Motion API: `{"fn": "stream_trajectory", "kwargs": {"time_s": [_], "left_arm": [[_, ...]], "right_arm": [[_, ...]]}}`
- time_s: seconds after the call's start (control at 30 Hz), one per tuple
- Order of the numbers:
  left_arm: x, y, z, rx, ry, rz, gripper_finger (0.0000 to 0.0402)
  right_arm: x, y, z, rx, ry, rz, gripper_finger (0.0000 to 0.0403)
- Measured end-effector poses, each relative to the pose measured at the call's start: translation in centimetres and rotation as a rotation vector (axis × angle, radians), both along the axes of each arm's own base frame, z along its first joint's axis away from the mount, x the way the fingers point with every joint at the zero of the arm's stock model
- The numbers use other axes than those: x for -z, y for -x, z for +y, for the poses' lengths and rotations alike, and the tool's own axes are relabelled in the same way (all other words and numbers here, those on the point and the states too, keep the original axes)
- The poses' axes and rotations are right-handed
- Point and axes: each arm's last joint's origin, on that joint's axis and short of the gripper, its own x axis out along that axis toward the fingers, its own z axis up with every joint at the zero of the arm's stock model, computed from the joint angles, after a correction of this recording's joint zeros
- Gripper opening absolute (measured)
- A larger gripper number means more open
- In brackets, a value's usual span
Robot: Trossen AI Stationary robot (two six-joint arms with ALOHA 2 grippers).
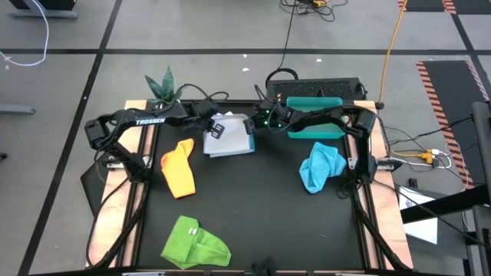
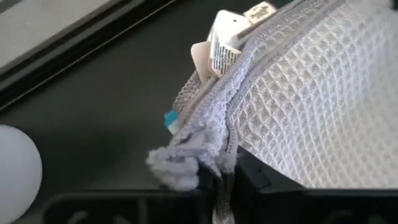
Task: Fold microfiber towels
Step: Stack the gray microfiber towel on the blue microfiber towel
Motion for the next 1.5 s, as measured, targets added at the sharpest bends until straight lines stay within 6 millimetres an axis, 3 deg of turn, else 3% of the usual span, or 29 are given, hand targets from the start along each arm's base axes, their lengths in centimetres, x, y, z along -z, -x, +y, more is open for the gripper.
{"fn": "stream_trajectory", "kwargs": {"time_s": [0.3,0.5,0.73,0.93,1.07,1.23,1.4,1.5], "left_arm": [[0.6,0.8,0.8,-0.029,0.03,0.05,0.017],[0.4,0.8,0.8,0.039,0.062,0.025,0.0208],[0.4,-0.5,-0.8,0.361,0.137,-0.03,0.0211],[0.6,-1.3,-3.3,0.776,-0.024,0.186,0.0211],[0.5,-1.7,-4.2,0.897,-0.143,0.31,0.0212],[1.5,-1.4,-4.4,0.982,-0.15,0.365,0.0212],[3.2,-0.9,-5.0,1.008,-0.18,0.391,0.0212],[3.8,-0.6,-5.1,1.013,-0.203,0.412,0.0212]], "right_arm": [[0.4,1.1,-1.6,0.071,0.01,0.054,0.0009],[0.2,1.3,-2.2,0.077,0.03,0.035,0.002],[0.2,1.7,-2.7,0.064,0.034,0.034,0.0102],[-1.3,2.4,-2.6,0.03,0.035,0.056,0.017],[-3.7,3.0,-0.8,-0.111,0.069,0.122,0.0184],[-6.5,3.4,3.1,-0.309,0.18,0.219,0.0184],[-8.0,2.9,6.1,-0.426,0.256,0.214,0.0185],[-7.7,2.5,7.7,-0.49,0.302,0.211,0.0185]]}}
